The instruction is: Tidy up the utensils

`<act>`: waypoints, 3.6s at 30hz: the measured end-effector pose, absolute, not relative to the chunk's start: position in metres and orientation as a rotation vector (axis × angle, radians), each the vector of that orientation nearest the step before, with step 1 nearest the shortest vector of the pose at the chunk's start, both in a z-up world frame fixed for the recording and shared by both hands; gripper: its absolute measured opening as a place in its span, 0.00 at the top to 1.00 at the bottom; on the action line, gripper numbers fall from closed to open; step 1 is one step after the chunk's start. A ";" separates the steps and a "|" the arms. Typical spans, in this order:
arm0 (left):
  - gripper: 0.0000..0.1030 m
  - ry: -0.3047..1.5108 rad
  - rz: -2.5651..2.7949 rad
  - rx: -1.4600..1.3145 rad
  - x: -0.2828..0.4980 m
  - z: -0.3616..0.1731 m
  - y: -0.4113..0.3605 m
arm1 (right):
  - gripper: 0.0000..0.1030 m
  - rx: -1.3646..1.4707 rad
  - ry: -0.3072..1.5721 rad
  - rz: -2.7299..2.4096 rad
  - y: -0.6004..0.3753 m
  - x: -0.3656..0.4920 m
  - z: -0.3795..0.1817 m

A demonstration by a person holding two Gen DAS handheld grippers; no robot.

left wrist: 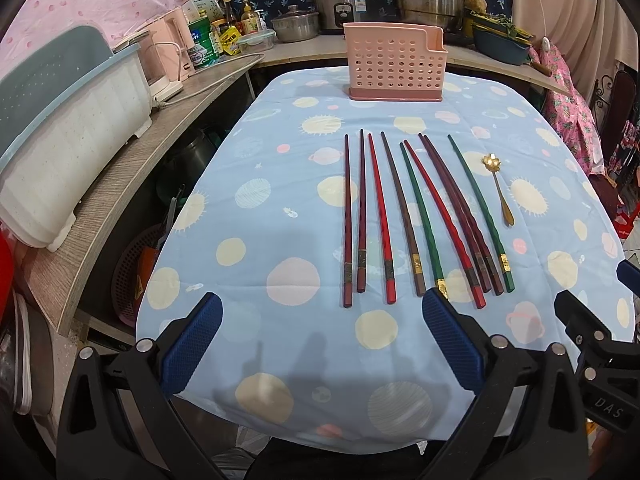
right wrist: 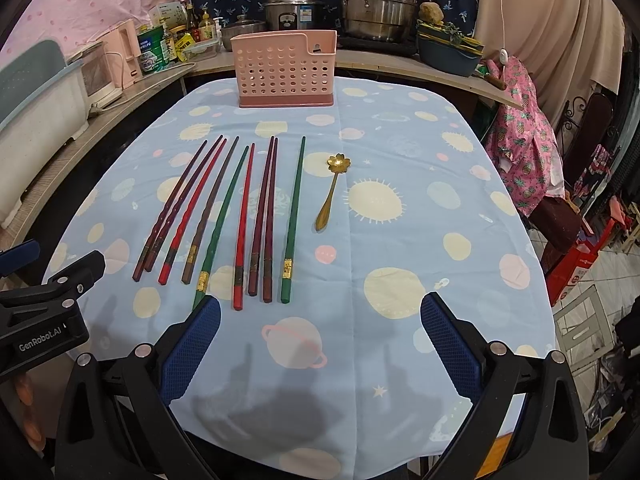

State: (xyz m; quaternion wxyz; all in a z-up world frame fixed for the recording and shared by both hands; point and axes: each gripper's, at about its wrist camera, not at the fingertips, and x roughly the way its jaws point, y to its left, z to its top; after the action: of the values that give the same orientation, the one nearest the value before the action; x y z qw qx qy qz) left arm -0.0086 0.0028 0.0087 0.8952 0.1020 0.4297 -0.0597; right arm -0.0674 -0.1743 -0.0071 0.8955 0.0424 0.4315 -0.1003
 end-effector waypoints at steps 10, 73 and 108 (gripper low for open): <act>0.07 0.887 -0.122 0.210 -0.009 0.009 0.003 | 0.07 0.087 0.894 -0.208 -0.175 -0.067 -0.007; 0.14 1.035 -0.109 0.088 0.059 -0.046 0.037 | 0.07 0.148 0.919 -0.242 -0.203 -0.039 -0.022; 0.70 1.146 -0.122 0.038 0.071 -0.061 0.040 | 0.81 0.291 1.002 -0.190 -0.230 0.050 -0.074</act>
State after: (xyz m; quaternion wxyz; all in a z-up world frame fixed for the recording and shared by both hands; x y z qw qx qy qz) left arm 0.0715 0.0403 -0.0612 0.8382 0.0178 0.5420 -0.0578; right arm 0.0497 -0.2299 -0.0736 0.8627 0.1387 0.4778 -0.0908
